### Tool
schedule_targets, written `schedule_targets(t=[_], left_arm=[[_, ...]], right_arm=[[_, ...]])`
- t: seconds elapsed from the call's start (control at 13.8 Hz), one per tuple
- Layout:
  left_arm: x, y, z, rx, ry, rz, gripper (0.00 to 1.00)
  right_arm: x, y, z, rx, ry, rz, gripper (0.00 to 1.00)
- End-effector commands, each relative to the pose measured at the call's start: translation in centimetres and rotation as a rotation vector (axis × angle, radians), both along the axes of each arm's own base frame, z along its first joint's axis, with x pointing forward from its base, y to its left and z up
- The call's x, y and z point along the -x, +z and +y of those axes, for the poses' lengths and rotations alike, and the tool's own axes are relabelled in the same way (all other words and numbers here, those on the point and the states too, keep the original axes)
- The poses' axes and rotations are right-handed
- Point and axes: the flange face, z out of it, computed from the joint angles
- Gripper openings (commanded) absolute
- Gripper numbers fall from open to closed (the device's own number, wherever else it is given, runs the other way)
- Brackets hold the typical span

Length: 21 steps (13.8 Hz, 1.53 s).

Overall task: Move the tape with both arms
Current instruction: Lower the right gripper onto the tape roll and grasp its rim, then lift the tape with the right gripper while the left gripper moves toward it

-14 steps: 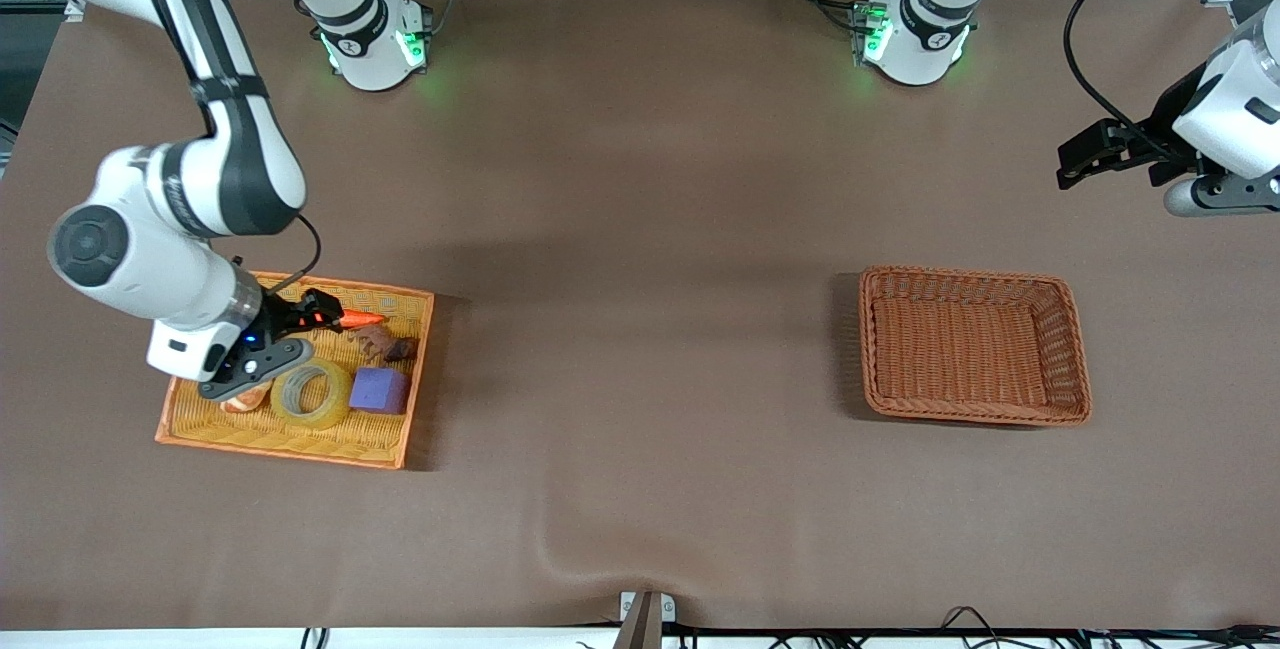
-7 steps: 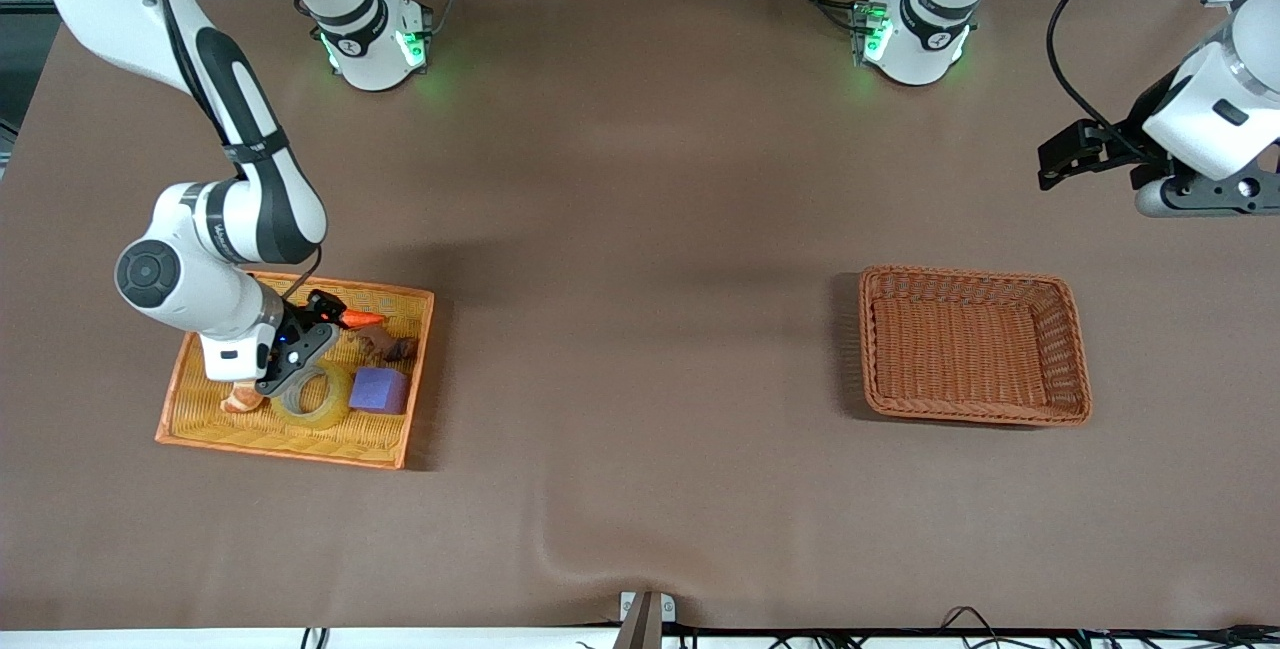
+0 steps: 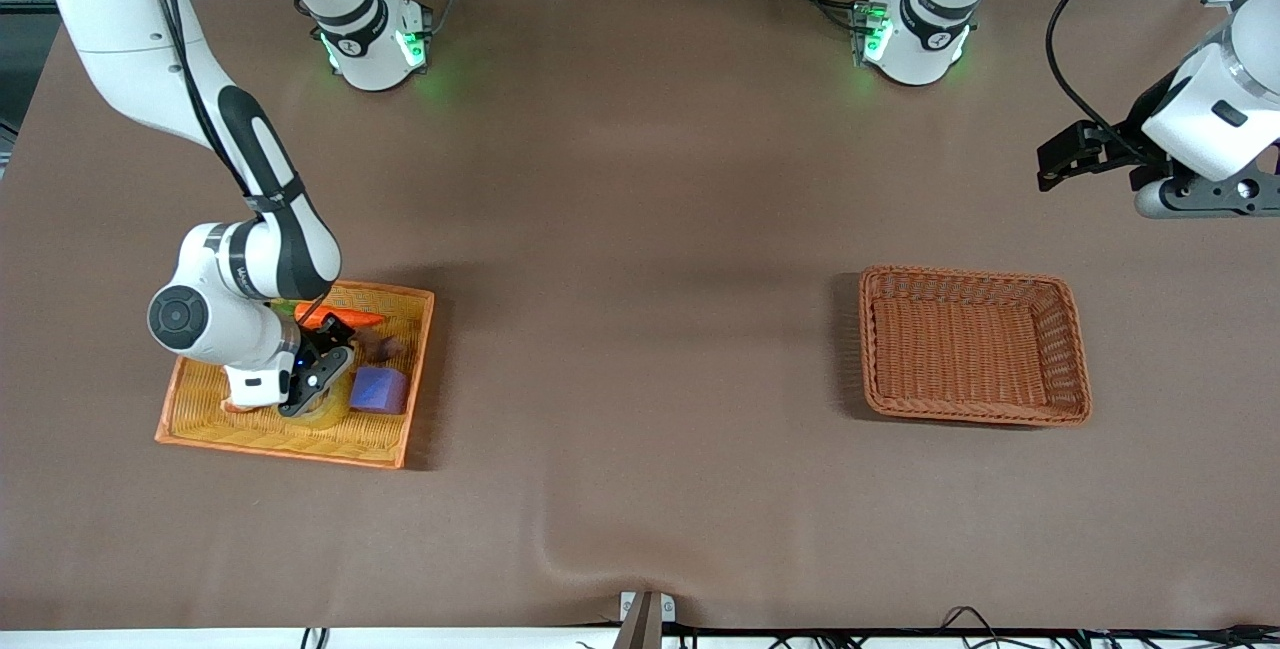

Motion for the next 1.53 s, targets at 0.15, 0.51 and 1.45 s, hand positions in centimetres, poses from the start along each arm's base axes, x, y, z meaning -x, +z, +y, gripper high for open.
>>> schedule_targets(t=[0.15,0.51,1.45], left_arm=[[-0.2,0.4,-0.2,0.022,-0.015,-0.008,1.00],[-0.1,0.5,-0.5,0.046,-0.014,-0.006,1.00],[-2.8,-4.6,-9.1,0.043,-0.007,-0.025,1.00]], right_arm=[[-0.7,2.0,0.7,-0.021,0.008,0.013,0.00],[-4.6,12.7,1.2,-0.029,0.005,0.123,0.00],[9.0,14.6,44.5,-0.087,-0.459,0.109,0.00]])
